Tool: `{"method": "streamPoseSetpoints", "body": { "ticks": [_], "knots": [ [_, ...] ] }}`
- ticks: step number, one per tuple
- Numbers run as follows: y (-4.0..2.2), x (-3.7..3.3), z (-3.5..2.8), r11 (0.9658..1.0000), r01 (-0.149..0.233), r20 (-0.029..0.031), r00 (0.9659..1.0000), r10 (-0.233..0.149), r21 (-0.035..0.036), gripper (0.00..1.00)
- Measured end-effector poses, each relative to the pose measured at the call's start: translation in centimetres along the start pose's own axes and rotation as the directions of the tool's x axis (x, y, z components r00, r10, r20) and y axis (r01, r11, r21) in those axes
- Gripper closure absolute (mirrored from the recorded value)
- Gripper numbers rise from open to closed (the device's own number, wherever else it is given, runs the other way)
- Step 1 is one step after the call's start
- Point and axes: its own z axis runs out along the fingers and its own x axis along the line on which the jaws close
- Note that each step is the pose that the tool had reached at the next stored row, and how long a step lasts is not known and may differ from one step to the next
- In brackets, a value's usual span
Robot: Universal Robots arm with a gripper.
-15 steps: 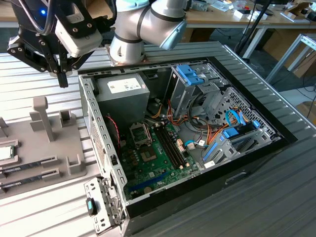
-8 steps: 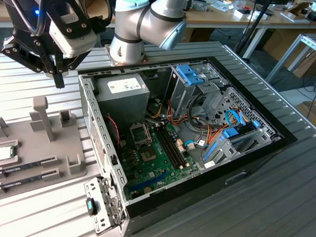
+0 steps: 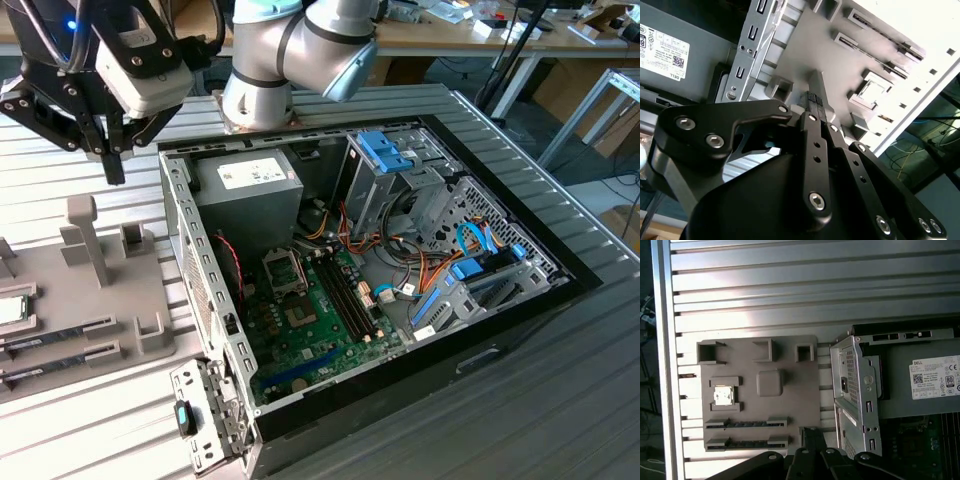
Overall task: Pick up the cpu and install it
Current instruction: 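Reach for the cpu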
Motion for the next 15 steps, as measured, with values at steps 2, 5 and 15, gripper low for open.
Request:
{"method": "streamPoseSetpoints", "body": {
  "ticks": [2,5,15],
  "knots": [
    [-0.02,0.28,0.01,1.0,0.0,0.0001,1.0,0.0,0.0002,0.89],
    [-0.06,0.82,0.02,1.0,0.0,0.0,1.0,0.0,0.0002,0.89],
    [-0.15,1.97,0.02,1.0,0.0,0.0001,1.0,0.0,0.0002,0.89]
  ]
}}
